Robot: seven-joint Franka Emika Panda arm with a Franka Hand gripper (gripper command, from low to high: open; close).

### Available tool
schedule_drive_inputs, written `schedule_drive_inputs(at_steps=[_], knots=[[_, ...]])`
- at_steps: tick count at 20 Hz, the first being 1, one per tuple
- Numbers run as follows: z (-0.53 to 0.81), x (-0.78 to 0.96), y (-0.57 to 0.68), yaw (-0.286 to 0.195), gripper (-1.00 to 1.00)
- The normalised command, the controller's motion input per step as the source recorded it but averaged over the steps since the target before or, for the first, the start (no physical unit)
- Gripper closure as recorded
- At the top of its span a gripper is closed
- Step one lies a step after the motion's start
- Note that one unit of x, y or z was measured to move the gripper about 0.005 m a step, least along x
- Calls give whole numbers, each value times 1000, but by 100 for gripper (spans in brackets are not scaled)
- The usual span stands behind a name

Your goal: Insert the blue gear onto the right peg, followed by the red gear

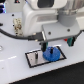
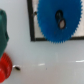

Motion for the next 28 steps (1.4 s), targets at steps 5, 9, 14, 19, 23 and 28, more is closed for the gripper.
schedule_drive_inputs(at_steps=[5,9,14,19,23,28], knots=[[87,-291,605,0,-100],[3,-403,524,0,-100],[-46,-498,382,0,-100],[-190,-516,293,0,-100],[-316,-299,143,0,-100],[-327,-154,65,0,-100]])
